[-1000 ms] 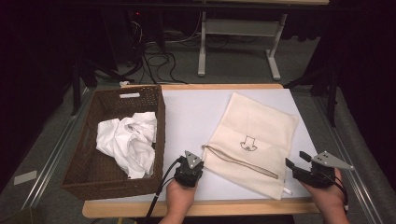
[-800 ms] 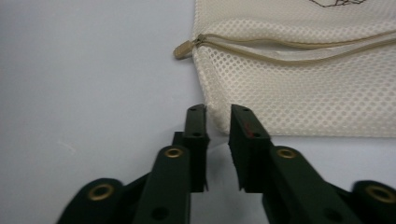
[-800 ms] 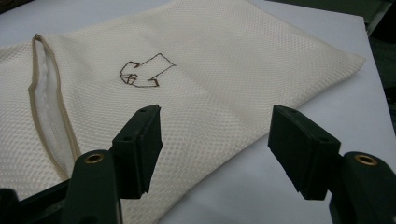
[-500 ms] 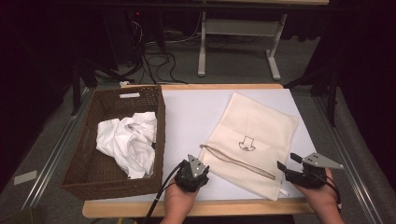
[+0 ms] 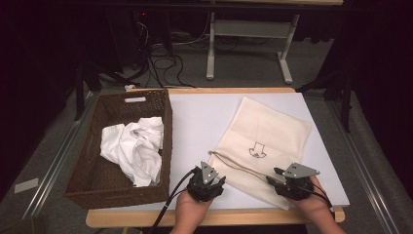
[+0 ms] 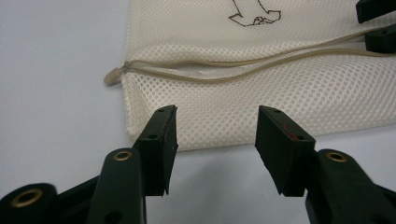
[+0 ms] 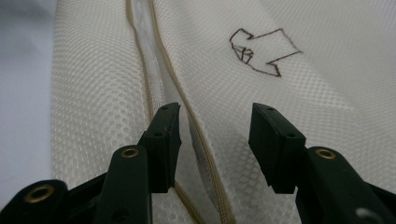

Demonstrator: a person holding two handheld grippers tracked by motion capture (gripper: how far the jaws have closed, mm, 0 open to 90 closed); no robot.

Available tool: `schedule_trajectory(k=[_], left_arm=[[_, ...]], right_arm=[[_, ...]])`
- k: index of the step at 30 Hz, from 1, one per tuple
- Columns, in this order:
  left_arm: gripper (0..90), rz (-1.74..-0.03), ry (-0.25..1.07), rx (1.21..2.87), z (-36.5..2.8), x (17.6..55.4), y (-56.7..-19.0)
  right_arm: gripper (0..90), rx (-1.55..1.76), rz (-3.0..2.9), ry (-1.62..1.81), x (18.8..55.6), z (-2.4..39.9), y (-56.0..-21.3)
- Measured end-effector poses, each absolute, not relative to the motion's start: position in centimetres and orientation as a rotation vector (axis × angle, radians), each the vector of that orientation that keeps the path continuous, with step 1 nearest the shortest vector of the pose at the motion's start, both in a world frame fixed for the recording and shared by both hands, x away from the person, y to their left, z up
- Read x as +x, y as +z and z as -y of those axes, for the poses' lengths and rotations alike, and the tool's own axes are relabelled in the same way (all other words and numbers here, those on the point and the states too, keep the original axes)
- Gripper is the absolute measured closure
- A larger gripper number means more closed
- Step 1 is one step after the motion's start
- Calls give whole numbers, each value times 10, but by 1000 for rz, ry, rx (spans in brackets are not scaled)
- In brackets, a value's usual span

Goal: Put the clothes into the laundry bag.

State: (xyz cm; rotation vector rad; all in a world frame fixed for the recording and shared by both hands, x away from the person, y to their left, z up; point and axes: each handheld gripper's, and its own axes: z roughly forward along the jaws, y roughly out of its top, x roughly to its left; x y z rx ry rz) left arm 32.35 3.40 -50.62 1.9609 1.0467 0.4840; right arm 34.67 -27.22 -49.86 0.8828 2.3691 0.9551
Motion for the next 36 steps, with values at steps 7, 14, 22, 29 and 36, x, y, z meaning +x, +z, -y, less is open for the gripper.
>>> schedule_trajectory(k=[7,14,22,29,36], left_arm=[[489,-1042,480,1944,-36,321,-503],[607,-987,424,1937,-26,314,-501],[649,-922,371,2055,25,327,-516],[653,-941,355,2073,30,332,-521],[648,-928,388,2087,33,330,-522]], right_arm=[[774,813,-2350,867,350,264,-499],[875,865,-2387,1005,351,259,-494],[812,870,-2355,1027,348,258,-491],[794,903,-2338,1052,358,255,-491],[877,915,-2331,1095,359,248,-485]])
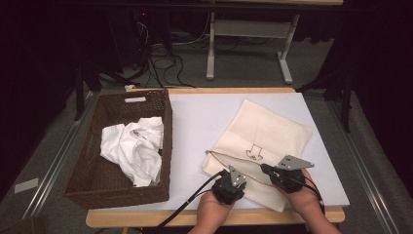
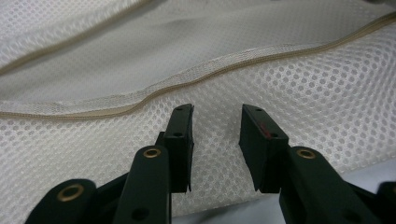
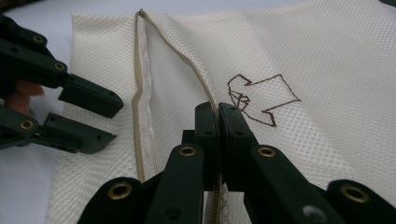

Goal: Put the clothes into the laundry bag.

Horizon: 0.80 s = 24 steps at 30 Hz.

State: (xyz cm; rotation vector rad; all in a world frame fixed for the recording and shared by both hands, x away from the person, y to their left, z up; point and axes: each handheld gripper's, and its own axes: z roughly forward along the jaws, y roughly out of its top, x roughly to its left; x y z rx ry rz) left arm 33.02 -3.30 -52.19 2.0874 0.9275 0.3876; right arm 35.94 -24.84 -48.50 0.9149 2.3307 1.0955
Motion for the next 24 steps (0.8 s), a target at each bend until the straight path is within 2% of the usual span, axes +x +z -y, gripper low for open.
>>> schedule_trajectory(k=[10,13,14,19,21,24], left_arm=[[641,-925,372,2079,30,330,-522],[616,-920,362,2045,17,328,-514],[574,-926,376,2024,11,327,-510],[508,-952,459,1946,-18,320,-490],[480,-938,524,1909,-30,316,-488],[408,-962,551,1866,-41,310,-490]], right_arm=[[878,974,-2231,1263,352,267,-472],[880,986,-2205,1252,353,267,-471],[881,987,-2204,1247,353,267,-471],[885,1005,-2194,1260,354,268,-470],[885,994,-2190,1263,353,268,-470],[885,992,-2180,1266,351,269,-470]])
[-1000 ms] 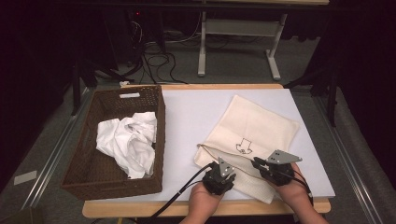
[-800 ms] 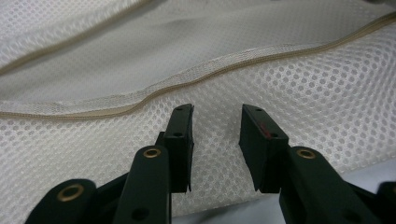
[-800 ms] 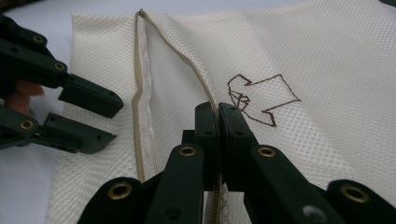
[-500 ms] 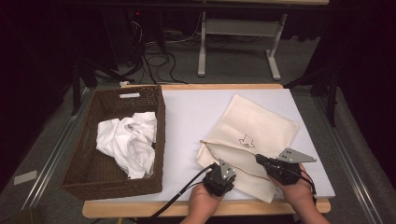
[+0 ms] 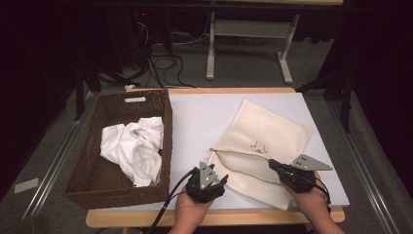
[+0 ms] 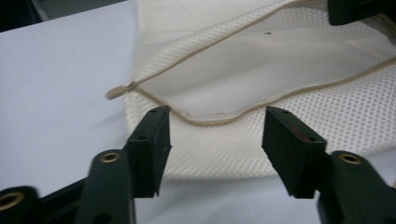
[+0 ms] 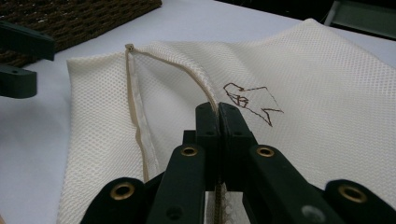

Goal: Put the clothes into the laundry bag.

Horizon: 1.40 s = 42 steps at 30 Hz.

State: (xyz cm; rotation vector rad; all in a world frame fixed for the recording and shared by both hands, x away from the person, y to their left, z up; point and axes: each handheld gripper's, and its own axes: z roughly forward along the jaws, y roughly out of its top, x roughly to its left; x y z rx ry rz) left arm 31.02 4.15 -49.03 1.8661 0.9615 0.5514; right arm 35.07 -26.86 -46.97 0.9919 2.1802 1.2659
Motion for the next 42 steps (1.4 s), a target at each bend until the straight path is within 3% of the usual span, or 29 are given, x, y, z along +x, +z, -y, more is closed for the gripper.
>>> schedule_trajectory(k=[3,11,21,34,42], left_arm=[[261,-968,579,1854,-41,307,-480],[0,-969,634,1775,-47,303,-447],[1,-1009,619,1721,-82,294,-411],[12,-1183,824,1578,-177,284,-396],[12,-1280,859,1522,-223,281,-399]], right_arm=[[886,1003,-2180,1273,350,270,-471],[882,997,-2187,1265,351,270,-472],[881,998,-2188,1274,352,270,-472],[879,990,-2185,1289,352,272,-471],[878,991,-2184,1289,353,273,-471]])
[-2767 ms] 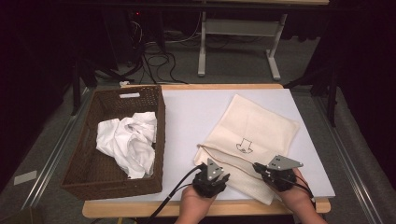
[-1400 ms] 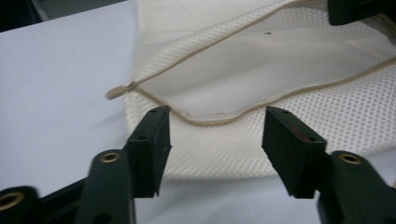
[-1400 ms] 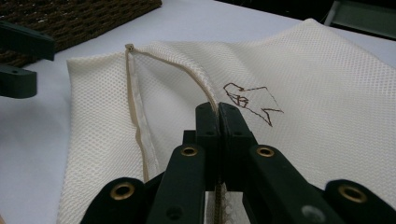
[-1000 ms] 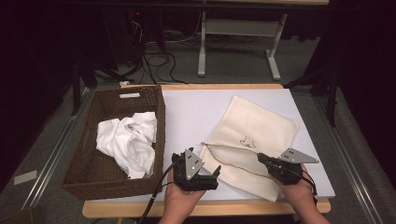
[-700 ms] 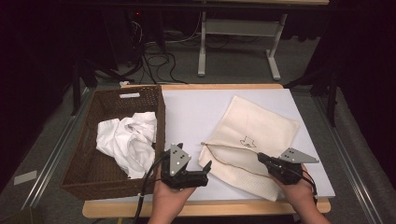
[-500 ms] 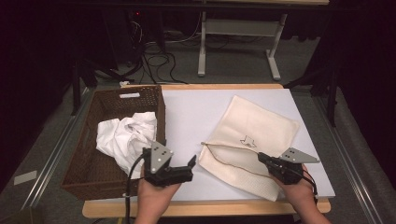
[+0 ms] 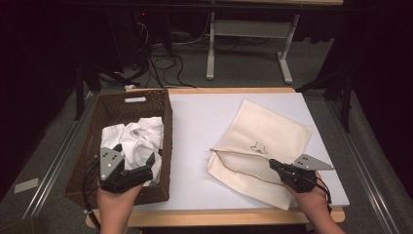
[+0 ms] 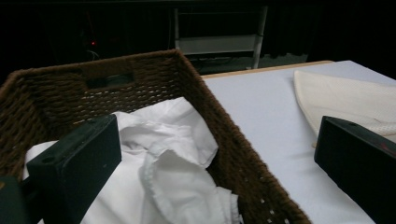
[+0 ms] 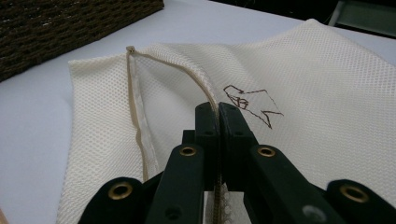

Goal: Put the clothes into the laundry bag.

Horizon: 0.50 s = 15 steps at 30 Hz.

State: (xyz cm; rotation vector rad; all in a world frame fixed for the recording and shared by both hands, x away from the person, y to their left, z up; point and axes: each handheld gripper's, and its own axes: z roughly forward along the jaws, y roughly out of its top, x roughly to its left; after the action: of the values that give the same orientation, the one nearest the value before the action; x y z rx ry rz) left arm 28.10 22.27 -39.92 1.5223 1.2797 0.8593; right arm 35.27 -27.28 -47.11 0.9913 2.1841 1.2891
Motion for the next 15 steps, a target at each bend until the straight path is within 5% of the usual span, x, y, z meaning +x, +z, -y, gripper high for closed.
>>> schedule_trajectory(k=[15], left_arm=[[50,-1382,934,1429,-262,270,-402]], right_arm=[[878,993,-2186,1289,353,272,-472]])
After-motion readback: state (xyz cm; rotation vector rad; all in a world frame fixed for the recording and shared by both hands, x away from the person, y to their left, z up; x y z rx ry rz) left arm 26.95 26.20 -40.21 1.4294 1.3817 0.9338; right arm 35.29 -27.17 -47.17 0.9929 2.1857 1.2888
